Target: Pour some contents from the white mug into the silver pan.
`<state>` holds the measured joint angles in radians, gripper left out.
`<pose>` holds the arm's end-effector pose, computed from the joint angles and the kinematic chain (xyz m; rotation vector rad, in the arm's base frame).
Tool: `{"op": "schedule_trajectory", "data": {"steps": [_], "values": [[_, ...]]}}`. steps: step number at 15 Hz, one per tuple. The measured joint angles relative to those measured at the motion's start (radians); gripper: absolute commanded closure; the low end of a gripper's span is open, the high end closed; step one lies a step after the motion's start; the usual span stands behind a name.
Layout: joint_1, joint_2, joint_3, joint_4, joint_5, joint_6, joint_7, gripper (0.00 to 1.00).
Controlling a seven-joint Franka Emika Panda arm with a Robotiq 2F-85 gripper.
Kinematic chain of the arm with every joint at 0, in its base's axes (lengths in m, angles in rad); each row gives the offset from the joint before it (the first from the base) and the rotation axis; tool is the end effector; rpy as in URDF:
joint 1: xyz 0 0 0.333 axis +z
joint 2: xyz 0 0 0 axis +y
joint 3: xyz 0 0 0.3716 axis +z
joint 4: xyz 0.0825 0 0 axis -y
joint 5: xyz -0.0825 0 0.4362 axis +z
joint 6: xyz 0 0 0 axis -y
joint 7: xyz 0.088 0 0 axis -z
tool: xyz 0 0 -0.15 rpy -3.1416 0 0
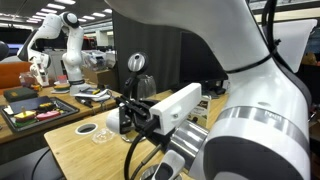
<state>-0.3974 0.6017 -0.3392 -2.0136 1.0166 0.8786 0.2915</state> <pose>0.4526 -0.2024 0.2227 -1.1383 0.9796 1.3174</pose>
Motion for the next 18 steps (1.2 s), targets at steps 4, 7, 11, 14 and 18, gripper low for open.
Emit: {"op": "schedule_trajectory", "data": {"steps": [4,7,11,14,18], "values": [[0.0,0.042,-0.008,0.019,0.0,-0.017,-0.009,0.98],[0.0,0.061,-0.015,0.036,0.001,-0.034,-0.009,0.98],[-0.003,0.081,-0.016,0.062,0.004,-0.101,-0.011,0.98],[-0.003,0.097,-0.018,0.077,0.005,-0.121,-0.013,0.98],[-0.003,0.108,-0.02,0.09,0.006,-0.139,-0.015,0.98]]}}
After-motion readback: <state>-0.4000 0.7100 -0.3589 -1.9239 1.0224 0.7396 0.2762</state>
